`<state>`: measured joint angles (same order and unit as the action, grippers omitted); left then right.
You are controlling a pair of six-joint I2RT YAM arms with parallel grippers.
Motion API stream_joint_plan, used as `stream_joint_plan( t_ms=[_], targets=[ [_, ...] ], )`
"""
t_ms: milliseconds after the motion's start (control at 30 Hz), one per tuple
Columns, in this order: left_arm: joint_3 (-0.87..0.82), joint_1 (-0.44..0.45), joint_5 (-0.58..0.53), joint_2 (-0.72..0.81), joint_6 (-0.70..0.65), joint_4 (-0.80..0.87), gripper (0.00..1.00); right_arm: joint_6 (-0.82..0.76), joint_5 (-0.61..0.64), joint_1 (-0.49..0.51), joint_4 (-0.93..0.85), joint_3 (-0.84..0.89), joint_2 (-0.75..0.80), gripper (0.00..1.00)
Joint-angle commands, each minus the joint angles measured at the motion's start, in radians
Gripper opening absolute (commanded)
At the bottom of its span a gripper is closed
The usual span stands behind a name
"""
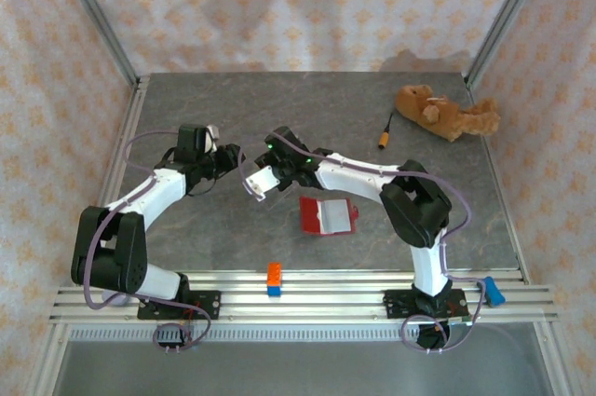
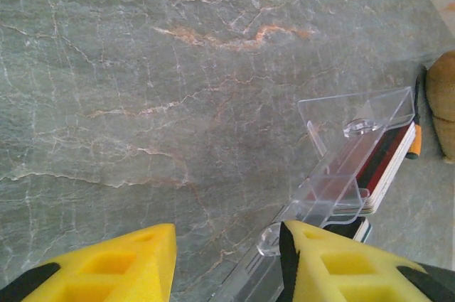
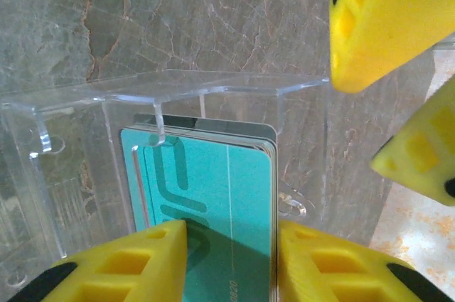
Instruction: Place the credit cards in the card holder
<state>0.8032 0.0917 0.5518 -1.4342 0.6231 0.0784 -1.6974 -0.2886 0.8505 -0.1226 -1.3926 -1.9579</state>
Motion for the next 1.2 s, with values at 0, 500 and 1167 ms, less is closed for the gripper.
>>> stream_joint_plan(
  t_ms=[0, 500, 1167],
  targets=[
    [0.014, 0.012, 0.055, -0.026, -0.031, -0.019, 0.35, -0.036, 0.032, 0.004, 0.056, 0.037, 0.04, 0.32],
    [-0.042, 0.019, 0.072, -0.027, -0.022, -0.052, 0.2, -0.03, 0.02, 0.004, 0.01, 0.035, 0.085, 0.29],
    [-0.019, 0.016, 0.1, -0.056, -0.037, -0.042, 0.16, 0.022, -0.029, 0.002, -0.11, -0.029, 0.057, 0.73]
  ],
)
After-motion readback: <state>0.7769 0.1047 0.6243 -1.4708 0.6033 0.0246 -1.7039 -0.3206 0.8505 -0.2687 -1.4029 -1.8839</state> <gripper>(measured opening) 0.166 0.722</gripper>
